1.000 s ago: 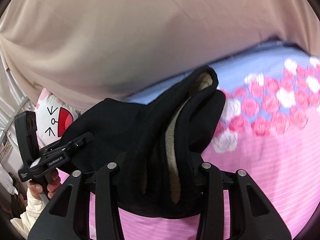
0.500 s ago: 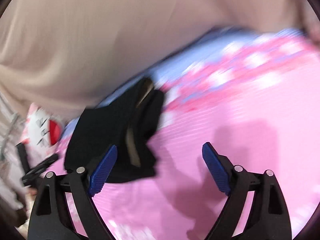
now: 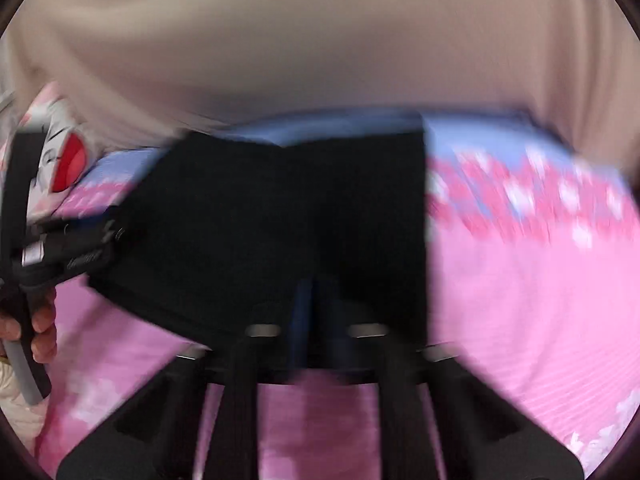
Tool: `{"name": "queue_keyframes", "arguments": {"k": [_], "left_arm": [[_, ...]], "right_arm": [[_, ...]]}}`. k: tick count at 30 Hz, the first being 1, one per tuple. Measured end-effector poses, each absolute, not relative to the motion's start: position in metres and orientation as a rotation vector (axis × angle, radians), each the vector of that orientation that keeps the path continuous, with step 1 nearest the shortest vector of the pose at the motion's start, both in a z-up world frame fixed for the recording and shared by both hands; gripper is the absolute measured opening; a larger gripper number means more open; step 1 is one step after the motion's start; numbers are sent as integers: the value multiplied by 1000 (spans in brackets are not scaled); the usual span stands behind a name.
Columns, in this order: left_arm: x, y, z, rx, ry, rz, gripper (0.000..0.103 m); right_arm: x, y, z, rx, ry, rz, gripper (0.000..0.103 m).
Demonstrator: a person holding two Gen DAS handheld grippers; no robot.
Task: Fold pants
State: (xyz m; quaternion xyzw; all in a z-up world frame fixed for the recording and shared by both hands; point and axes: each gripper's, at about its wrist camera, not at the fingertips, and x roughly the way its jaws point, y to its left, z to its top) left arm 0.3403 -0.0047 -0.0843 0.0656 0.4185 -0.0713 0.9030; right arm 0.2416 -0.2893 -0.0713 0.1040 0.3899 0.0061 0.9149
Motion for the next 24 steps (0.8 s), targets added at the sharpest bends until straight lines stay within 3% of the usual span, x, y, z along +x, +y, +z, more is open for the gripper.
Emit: {"name": "queue_keyframes", "arguments": {"k": [1, 3, 4, 5, 6, 11, 15, 16, 17, 18, 20, 22, 24], "left_arm": [[341, 5, -86, 107, 851, -131, 88], [344, 13, -84, 76, 881, -148, 89], [343, 13, -74, 63, 893, -160, 83], [342, 13, -65, 49, 894, -182, 65], [341, 12, -47, 9, 891, -208, 58], [377, -28, 0, -19, 832, -252, 60], [443, -54, -33, 85, 957, -117, 61], [462, -48, -51, 114, 991, -45, 63], [473, -37, -63, 105, 1010, -23, 74], [483, -23, -76, 25, 1055, -64, 78], [487, -4, -79, -103, 1097, -119, 79], [482, -5, -69, -58, 1085, -126, 76], [459, 1, -41, -74, 1033, -183, 70]], "right_arm": [[239, -306, -75, 315, 796, 70, 0], [241, -310, -72, 342, 831, 87, 0], [243, -306, -67, 320, 848, 79, 0], [246, -299, -56, 305, 864, 79, 0], [248, -295, -43, 308, 852, 92, 5], [305, -279, 7, 280, 792, 154, 5], [374, -282, -26, 210, 948, 93, 2], [389, -301, -49, 172, 1005, -21, 0], [395, -319, -60, 224, 1011, -16, 0], [395, -343, -69, 358, 996, 36, 0], [390, -368, -73, 537, 985, 94, 0], [377, -360, -57, 463, 955, 90, 0], [349, -366, -35, 455, 884, 78, 9]]}}
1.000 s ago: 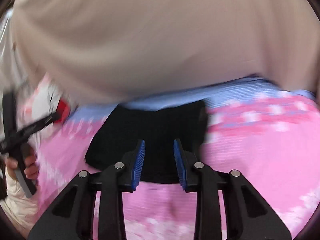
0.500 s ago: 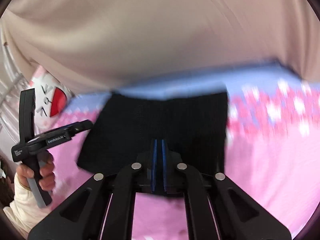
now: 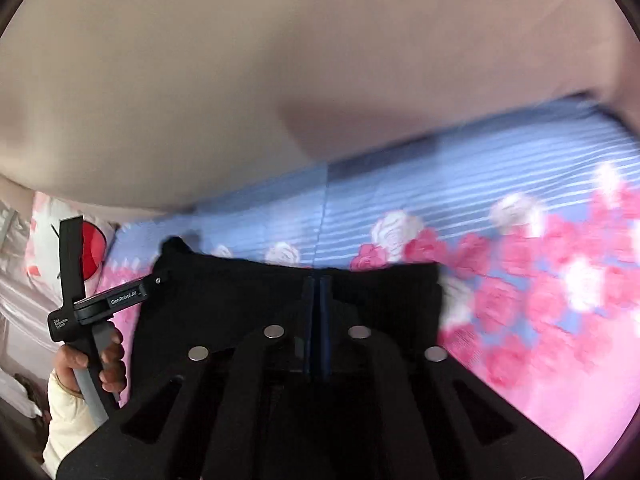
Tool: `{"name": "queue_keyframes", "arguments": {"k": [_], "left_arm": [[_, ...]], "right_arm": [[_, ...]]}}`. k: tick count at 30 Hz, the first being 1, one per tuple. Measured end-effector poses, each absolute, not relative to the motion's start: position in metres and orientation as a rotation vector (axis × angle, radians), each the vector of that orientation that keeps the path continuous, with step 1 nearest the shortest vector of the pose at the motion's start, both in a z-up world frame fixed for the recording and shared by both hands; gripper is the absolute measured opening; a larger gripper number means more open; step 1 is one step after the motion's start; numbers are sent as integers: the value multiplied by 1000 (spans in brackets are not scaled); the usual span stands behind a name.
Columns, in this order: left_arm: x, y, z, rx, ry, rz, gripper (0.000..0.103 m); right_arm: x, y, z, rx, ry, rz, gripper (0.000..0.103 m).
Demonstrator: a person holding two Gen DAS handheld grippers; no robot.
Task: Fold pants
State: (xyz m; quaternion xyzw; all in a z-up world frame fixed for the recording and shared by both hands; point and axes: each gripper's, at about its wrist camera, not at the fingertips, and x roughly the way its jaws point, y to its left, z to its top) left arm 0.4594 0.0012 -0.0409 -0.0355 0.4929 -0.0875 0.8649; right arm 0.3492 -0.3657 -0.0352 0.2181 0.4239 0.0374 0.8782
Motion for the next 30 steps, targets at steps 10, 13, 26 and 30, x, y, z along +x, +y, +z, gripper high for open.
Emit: {"name": "queue_keyframes", "arguments": {"k": [10, 13, 26, 30], "left_arm": [[299, 16, -30, 106, 881, -272, 73], [291, 8, -68, 154, 937, -220, 73], [312, 18, -89, 130, 951, -171, 96], [310, 19, -87, 117, 959, -174, 96]], "right_arm": [[198, -343, -46, 58, 850, 27, 50], [202, -320, -62, -58, 886, 34, 49], [237, -344, -79, -18, 930, -111, 56], [233, -362, -82, 86, 939, -99, 61]]}}
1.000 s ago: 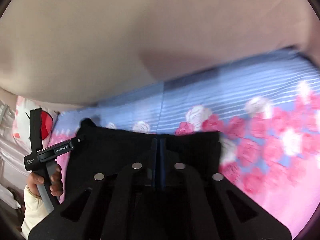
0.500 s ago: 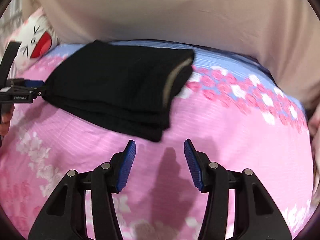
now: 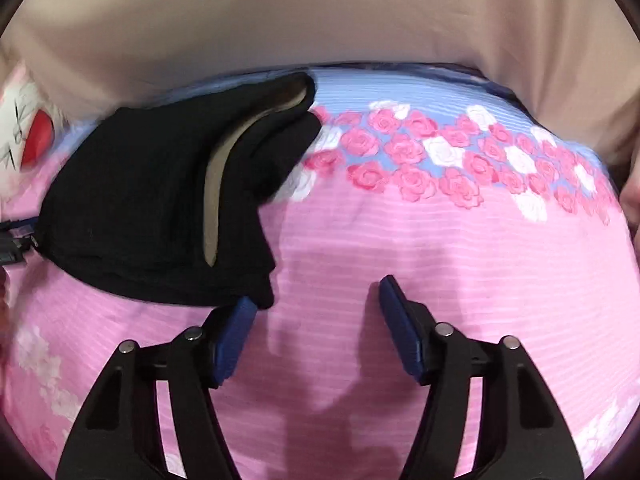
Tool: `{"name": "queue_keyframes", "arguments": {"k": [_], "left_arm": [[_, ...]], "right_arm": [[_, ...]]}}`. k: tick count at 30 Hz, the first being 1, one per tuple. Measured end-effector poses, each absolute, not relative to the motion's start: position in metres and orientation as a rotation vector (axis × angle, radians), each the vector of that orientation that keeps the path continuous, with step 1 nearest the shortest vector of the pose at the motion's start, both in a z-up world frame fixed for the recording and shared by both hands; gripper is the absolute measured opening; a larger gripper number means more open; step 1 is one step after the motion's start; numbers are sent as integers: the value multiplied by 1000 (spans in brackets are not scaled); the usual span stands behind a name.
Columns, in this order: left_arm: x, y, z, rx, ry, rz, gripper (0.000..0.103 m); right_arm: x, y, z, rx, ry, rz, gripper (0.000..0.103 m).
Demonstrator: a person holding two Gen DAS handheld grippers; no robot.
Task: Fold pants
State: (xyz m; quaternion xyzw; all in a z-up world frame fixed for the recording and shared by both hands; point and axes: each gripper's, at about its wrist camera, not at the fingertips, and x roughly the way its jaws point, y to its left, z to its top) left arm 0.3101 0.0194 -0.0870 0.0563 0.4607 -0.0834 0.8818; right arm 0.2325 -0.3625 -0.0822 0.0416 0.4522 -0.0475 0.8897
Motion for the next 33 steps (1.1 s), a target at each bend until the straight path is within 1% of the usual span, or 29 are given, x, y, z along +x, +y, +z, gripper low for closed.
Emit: {"name": "queue_keyframes", "arguments": {"k": [1, 2, 3, 5, 7, 9, 10, 11, 12, 13, 14, 15, 16, 17, 20, 22, 24, 26, 27, 29, 32, 33], "left_arm": [[305, 20, -82, 119, 957, -173, 94], [298, 20, -75, 129, 945, -167, 91], [290, 20, -66, 138, 922, -164, 89], [275, 17, -40, 147, 841, -180, 89], [275, 6, -23, 145, 787, -175, 89], [289, -14, -25, 185, 778, -170, 89], [297, -20, -32, 206, 788, -155, 89], [309, -26, -45, 235, 816, -118, 85], [319, -29, -62, 260, 854, -97, 83], [322, -27, -70, 244, 871, -109, 85], [323, -23, -73, 215, 867, -115, 87], [322, -21, -72, 204, 868, -117, 86], [320, -22, -66, 218, 864, -117, 83], [318, -25, -60, 231, 852, -113, 82], [321, -37, -35, 251, 795, -133, 82], [335, -47, -20, 268, 768, -126, 82], [354, -55, -15, 300, 763, -113, 82], [380, -58, -26, 326, 804, -73, 82], [389, -56, -32, 329, 825, -58, 81], [404, -48, -49, 318, 871, -44, 81], [404, -38, -54, 268, 883, -75, 81], [402, -38, -51, 272, 876, -72, 80]], "right_arm": [[227, -360, -74, 115, 947, -80, 60], [222, -358, -66, 144, 930, -58, 57], [212, -356, -48, 169, 892, -38, 57], [198, -345, -16, 195, 796, 7, 58], [203, -329, 6, 219, 735, 107, 52], [221, -316, 4, 213, 745, 164, 29], [235, -313, -8, 189, 788, 158, 24], [249, -317, -28, 163, 850, 102, 7], [257, -330, -49, 170, 900, 56, 0], [255, -350, -62, 276, 876, 96, 0], [253, -360, -63, 347, 876, 110, 0], [252, -361, -57, 361, 881, 102, 0], [252, -355, -49, 326, 882, 88, 0], [255, -340, -33, 251, 864, 79, 2], [285, -317, 5, 172, 798, 119, 2], [320, -313, 14, 139, 797, 115, 2], [360, -314, 9, 142, 838, 106, 2], [388, -320, -12, 135, 899, 66, 2], [396, -325, -25, 113, 934, 28, 0], [396, -341, -52, 110, 969, -24, 0], [377, -356, -51, 207, 924, -17, 0], [370, -356, -43, 211, 903, -30, 5]]}}
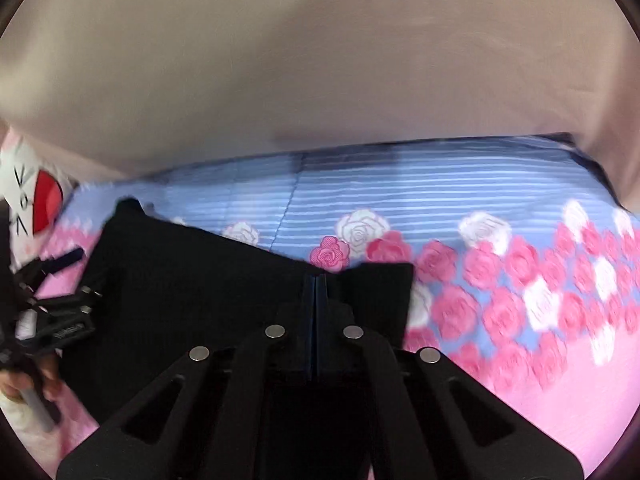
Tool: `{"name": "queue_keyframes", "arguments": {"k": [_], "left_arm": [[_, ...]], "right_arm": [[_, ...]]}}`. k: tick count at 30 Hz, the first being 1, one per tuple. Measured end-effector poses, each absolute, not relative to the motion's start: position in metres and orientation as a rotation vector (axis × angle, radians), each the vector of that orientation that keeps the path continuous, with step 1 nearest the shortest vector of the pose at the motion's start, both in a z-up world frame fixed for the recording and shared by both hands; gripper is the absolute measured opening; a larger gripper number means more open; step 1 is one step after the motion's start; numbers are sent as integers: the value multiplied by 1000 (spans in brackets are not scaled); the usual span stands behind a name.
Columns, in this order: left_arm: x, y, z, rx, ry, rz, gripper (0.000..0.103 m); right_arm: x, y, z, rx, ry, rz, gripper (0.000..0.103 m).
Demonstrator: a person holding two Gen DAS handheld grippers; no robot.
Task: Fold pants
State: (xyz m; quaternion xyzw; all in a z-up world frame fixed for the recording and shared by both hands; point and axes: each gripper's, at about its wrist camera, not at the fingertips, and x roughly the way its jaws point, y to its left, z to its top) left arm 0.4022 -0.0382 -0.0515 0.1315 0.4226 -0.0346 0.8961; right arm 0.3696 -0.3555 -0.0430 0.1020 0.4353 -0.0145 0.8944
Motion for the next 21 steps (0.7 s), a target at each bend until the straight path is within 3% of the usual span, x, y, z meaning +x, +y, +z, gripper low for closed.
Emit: {"name": "queue_keyframes", "arguments": {"k": [4, 8, 11, 21], "left_arm": [[381, -40, -35, 256, 843, -99, 80], [349, -45, -31, 252, 832, -130, 80], [327, -51, -37, 264, 837, -144, 80], [303, -45, -49, 242, 880, -123, 80]], "right_arm": [[327, -325, -23, 160, 839, 13, 5], [274, -311, -39, 73, 869, -62, 3], [259, -316, -58, 93, 894, -77, 1], [229, -324, -45, 180, 868, -127, 2]]}}
